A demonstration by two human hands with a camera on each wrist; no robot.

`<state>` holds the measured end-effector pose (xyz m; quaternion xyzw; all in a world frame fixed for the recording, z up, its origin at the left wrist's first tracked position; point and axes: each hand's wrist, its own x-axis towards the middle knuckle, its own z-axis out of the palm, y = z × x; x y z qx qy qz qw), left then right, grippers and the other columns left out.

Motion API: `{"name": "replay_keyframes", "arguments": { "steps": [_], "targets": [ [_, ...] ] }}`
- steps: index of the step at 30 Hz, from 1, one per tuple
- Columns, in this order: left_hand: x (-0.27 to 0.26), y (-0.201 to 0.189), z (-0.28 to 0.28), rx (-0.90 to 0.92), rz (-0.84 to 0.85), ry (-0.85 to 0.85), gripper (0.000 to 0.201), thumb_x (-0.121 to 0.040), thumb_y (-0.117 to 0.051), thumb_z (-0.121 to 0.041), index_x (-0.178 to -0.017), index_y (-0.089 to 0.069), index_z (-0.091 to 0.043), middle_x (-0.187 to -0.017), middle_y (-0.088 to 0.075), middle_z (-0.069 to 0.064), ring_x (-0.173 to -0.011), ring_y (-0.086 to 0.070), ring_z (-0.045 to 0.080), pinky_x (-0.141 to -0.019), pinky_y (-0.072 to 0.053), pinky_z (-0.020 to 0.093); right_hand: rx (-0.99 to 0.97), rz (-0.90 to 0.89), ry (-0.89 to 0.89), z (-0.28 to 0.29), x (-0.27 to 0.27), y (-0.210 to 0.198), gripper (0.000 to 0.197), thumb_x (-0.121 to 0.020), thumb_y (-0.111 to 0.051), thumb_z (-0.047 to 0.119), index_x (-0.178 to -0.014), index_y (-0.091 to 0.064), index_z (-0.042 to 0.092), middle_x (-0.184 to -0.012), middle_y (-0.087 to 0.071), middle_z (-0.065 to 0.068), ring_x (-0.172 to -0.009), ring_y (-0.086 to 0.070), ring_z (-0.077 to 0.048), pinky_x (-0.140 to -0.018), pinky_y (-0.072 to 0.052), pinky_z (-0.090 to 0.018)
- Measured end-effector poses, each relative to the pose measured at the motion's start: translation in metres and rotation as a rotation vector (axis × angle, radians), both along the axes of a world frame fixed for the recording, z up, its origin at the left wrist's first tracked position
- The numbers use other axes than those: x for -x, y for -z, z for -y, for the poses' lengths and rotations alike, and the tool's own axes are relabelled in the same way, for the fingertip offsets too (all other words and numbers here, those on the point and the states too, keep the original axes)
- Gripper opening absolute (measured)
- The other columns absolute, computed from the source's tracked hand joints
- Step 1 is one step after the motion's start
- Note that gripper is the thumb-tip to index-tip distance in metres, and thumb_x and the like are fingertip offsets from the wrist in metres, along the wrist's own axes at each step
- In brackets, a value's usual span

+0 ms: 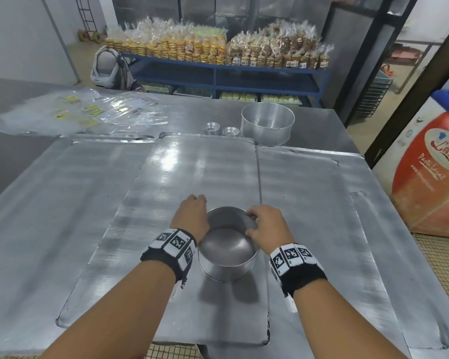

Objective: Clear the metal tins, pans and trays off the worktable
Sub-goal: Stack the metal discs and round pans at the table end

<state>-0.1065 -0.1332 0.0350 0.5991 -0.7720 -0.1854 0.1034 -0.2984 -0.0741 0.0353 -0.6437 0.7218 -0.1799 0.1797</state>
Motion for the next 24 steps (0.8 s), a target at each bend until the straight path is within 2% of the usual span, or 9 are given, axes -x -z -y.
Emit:
{"name": "replay_keyframes", "arguments": {
  "steps": [2, 3, 6, 9, 13, 16, 18, 22, 24],
  "targets": [
    [-0.005, -0.005, 0.002, -0.079, 0.07, -0.044, 0.009, -0.092, -0.058, -0.013, -0.093, -0.062, -0.005, -0.097, -0.062, 0.013, -0.095, -0.066, 0.034, -0.076, -0.056, 0.037, -0.012, -0.01, 0.048, -0.001, 0.005, 0.004, 0.041, -0.078, -0.075, 0.015, -0.118, -0.067, 0.016, -0.114, -0.061, -0.006, -0.108, -0.06, -0.022, -0.095, -0.049, -0.034],
    [-0.006, -0.007, 0.003, -0.13, 0.088, -0.051, 0.013, -0.09, -0.057, -0.012, -0.078, -0.058, -0.006, -0.084, -0.06, 0.012, -0.085, -0.068, 0.036, -0.07, -0.057, 0.037, -0.02, -0.002, 0.081, -0.001, 0.008, 0.006, 0.041, -0.078, -0.075, 0.016, -0.118, -0.066, 0.015, -0.113, -0.061, -0.007, -0.107, -0.061, -0.023, -0.094, -0.05, -0.034],
    [-0.005, -0.012, 0.008, -0.21, 0.09, -0.048, 0.018, -0.083, -0.053, -0.004, -0.066, -0.052, -0.008, -0.075, -0.057, 0.011, -0.069, -0.066, 0.034, -0.071, -0.062, 0.041, -0.102, 0.184, 0.199, -0.001, 0.015, 0.01, 0.029, -0.077, -0.075, 0.017, -0.105, -0.071, 0.011, -0.1, -0.067, -0.009, -0.083, -0.072, -0.027, -0.077, -0.061, -0.039],
    [0.0, -0.015, 0.014, -0.204, 0.056, -0.04, 0.016, -0.078, -0.053, -0.003, -0.062, -0.054, -0.006, -0.074, -0.062, 0.017, -0.066, -0.069, 0.035, -0.069, -0.063, 0.045, -0.076, 0.27, 0.237, 0.002, 0.019, 0.014, 0.006, -0.077, -0.069, 0.012, -0.079, -0.074, 0.009, -0.077, -0.07, -0.012, -0.057, -0.071, -0.029, -0.055, -0.062, -0.041],
    [0.015, -0.014, 0.026, -0.108, -0.096, -0.084, 0.012, -0.079, -0.052, -0.001, -0.07, -0.06, 0.0, -0.079, -0.067, 0.024, -0.06, -0.07, 0.037, -0.055, -0.062, 0.048, 0.072, 0.37, 0.307, 0.01, 0.033, 0.011, 0.014, -0.078, -0.07, 0.023, -0.086, -0.077, 0.015, -0.076, -0.073, -0.006, -0.07, -0.072, -0.025, -0.068, -0.062, -0.042],
    [0.035, -0.017, 0.035, -0.027, -0.204, -0.127, 0.014, -0.087, -0.055, -0.005, -0.083, -0.064, -0.016, -0.087, -0.064, 0.007, -0.067, -0.067, 0.028, -0.061, -0.061, 0.038, 0.2, 0.381, 0.341, 0.013, 0.049, 0.0, 0.014, -0.083, -0.072, 0.015, -0.096, -0.076, 0.015, -0.085, -0.075, -0.002, -0.082, -0.071, -0.018, -0.083, -0.057, -0.032],
    [0.05, -0.016, 0.043, 0.008, -0.328, -0.149, 0.016, -0.09, -0.058, -0.011, -0.08, -0.058, -0.023, -0.087, -0.062, 0.004, -0.068, -0.065, 0.027, -0.061, -0.061, 0.04, 0.273, 0.421, 0.393, 0.015, 0.061, -0.005, 0.016, -0.084, -0.072, 0.013, -0.099, -0.075, 0.017, -0.083, -0.073, 0.002, -0.083, -0.07, -0.018, -0.086, -0.054, -0.028],
    [0.09, -0.012, 0.053, 0.022, -0.681, -0.223, 0.009, -0.089, -0.065, -0.013, -0.083, -0.059, -0.016, -0.085, -0.058, -0.003, -0.078, -0.065, 0.029, -0.064, -0.062, 0.05, 0.28, 0.732, 0.492, 0.027, 0.088, 0.0, 0.026, -0.087, -0.07, 0.008, -0.088, -0.068, 0.034, -0.081, -0.072, 0.001, -0.074, -0.07, -0.024, -0.072, -0.062, -0.043],
    [0.115, -0.014, 0.059, -0.046, -0.862, -0.294, 0.007, -0.088, -0.068, -0.008, -0.088, -0.06, -0.008, -0.088, -0.057, -0.004, -0.08, -0.063, 0.03, -0.062, -0.062, 0.053, 0.285, 0.904, 0.535, 0.034, 0.102, 0.0, 0.035, -0.088, -0.066, -0.002, -0.1, -0.07, 0.031, -0.089, -0.073, -0.01, -0.077, -0.068, -0.022, -0.069, -0.063, -0.042]
  ]
}}
